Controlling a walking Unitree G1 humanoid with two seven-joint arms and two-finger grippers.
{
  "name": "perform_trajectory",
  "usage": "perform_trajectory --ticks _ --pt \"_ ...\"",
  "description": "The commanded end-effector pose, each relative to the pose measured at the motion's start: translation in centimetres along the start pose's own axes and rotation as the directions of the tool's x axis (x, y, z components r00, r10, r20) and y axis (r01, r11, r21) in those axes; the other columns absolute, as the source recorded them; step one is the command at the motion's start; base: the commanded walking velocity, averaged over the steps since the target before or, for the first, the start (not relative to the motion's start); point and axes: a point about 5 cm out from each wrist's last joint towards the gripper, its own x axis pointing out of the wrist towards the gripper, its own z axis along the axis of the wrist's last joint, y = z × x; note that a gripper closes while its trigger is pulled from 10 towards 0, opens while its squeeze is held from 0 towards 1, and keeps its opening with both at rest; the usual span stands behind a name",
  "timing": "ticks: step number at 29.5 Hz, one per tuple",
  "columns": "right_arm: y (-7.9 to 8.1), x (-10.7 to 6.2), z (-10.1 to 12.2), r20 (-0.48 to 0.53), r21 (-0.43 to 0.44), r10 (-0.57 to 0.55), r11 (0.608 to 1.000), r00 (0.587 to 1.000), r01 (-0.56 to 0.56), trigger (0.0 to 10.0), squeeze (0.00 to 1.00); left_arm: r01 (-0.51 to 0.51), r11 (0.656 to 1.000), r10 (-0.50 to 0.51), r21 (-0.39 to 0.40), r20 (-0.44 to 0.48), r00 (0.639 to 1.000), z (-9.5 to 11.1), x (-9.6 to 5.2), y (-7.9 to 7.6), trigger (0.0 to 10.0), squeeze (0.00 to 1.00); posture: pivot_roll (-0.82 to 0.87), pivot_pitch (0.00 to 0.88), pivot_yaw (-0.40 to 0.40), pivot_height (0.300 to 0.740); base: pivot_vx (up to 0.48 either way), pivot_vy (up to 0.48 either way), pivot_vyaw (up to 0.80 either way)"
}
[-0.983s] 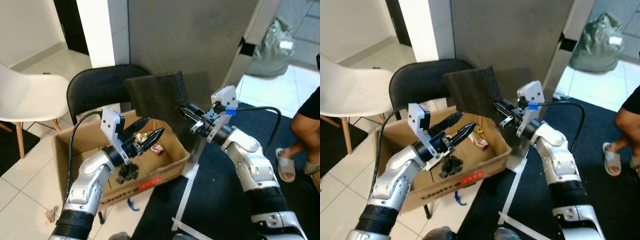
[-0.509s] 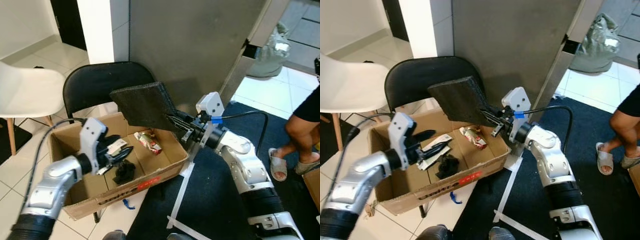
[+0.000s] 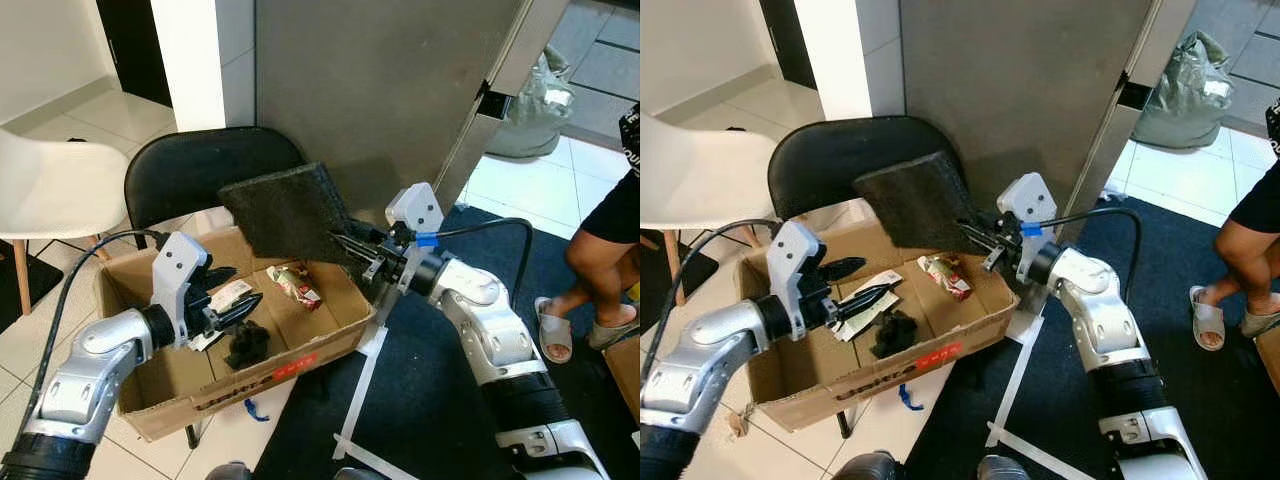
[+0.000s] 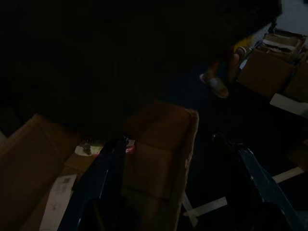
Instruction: Picking trash to rubbish bin
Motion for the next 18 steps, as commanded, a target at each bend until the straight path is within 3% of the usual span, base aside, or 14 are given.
perform_trajectory --ticks 1,10,16,17,18 --pt "0.1 0.0 0.3 0.014 0.02 0.01 1.0 1.0 -0.01 10.0 1.0 0.022 1.0 -0.022 0.009 -0.017 1.0 0.0 -0.1 -0.3 10.0 0.0 -0.01 0.0 -0.06 0.74 0.0 0.0 0.0" --pt "0.1 0.0 0.4 0.034 0.056 -0.002 0.998 0.999 0.0 10.0 1.0 0.04 0.999 -0.04 0.014 -0.009 0.999 0.2 0.4 -0.6 10.0 0.0 -0.01 0.0 -0.057 0.74 0.0 0.0 0.0" --pt "-1.3 -0.5 0.8 0.08 0.156 -0.096 0.984 0.992 0.082 10.0 1.0 0.034 0.999 -0.035 0.022 0.014 0.999 0.6 0.9 -0.8 10.0 0.0 -0.01 0.0 -0.057 0.74 0.0 0.0 0.0" --pt "-1.8 -0.7 0.8 0.089 0.193 -0.13 0.975 0.987 0.111 10.0 0.0 0.007 1.0 -0.008 0.027 0.044 0.999 0.9 1.4 -0.7 10.0 0.0 -0.01 0.0 -0.056 0.74 0.0 0.0 0.0" --pt "-2.1 -0.8 0.8 0.091 0.205 -0.147 0.971 0.985 0.126 10.0 0.0 -0.006 1.0 0.005 0.024 0.065 0.998 1.1 1.8 -0.6 10.0 0.0 -0.01 0.0 -0.056 0.74 0.0 0.0 0.0"
